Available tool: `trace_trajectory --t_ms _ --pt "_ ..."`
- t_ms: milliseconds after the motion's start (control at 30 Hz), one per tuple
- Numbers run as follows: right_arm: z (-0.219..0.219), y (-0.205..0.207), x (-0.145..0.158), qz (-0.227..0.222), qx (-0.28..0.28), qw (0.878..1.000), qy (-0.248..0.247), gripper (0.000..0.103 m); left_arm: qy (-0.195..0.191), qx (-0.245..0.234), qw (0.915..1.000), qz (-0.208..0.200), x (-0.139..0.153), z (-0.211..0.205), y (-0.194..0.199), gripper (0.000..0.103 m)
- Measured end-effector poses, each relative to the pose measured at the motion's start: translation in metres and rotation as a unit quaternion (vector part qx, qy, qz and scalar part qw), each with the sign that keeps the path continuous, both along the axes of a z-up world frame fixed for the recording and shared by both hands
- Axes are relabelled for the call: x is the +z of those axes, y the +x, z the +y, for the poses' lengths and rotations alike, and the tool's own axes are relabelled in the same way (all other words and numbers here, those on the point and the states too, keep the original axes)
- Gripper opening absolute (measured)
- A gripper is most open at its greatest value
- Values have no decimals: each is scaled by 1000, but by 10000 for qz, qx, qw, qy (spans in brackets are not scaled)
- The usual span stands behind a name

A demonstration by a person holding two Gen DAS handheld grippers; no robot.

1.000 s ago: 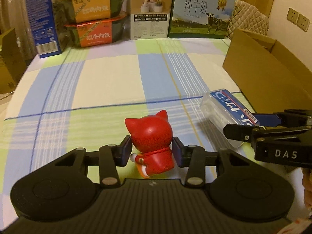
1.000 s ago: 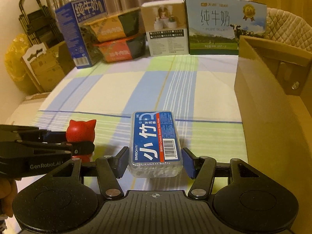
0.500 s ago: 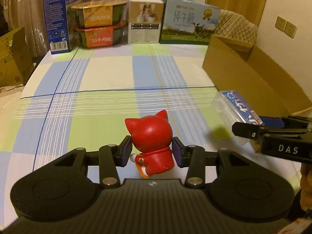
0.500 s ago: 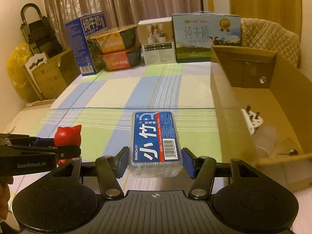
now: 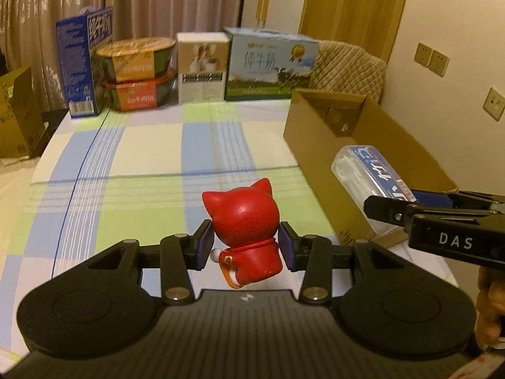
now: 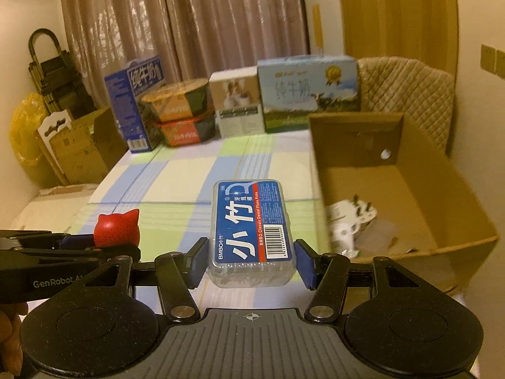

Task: Organize rigid objects
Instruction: 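Carry the red cat figure with the left tool while the right tool carries the toothpick box over the box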

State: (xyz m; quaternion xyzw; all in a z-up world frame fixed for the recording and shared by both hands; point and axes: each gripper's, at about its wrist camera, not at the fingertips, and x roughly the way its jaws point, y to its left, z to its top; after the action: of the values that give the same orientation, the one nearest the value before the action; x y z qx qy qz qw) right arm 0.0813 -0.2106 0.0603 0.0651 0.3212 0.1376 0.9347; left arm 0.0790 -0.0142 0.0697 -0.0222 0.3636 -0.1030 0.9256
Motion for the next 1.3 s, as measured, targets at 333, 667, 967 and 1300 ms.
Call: trace_trajectory --t_ms 333,667,967,1300 --pt "-43 -17 31 -225 -318 9992 -88 54 46 -290 9993 -237 34 -36 -7 39" --pt "-87 -27 38 -289 -657 9973 -180 54 28 -626 9976 -283 43 -76 -5 39" --pt "-117 -23 36 -259 -849 9958 -237 54 60 -908 9955 -253 41 -109 3 39" --pt "-144 -4 27 -193 -961 9948 -272 54 138 -1143 9930 -254 42 -137 24 39"
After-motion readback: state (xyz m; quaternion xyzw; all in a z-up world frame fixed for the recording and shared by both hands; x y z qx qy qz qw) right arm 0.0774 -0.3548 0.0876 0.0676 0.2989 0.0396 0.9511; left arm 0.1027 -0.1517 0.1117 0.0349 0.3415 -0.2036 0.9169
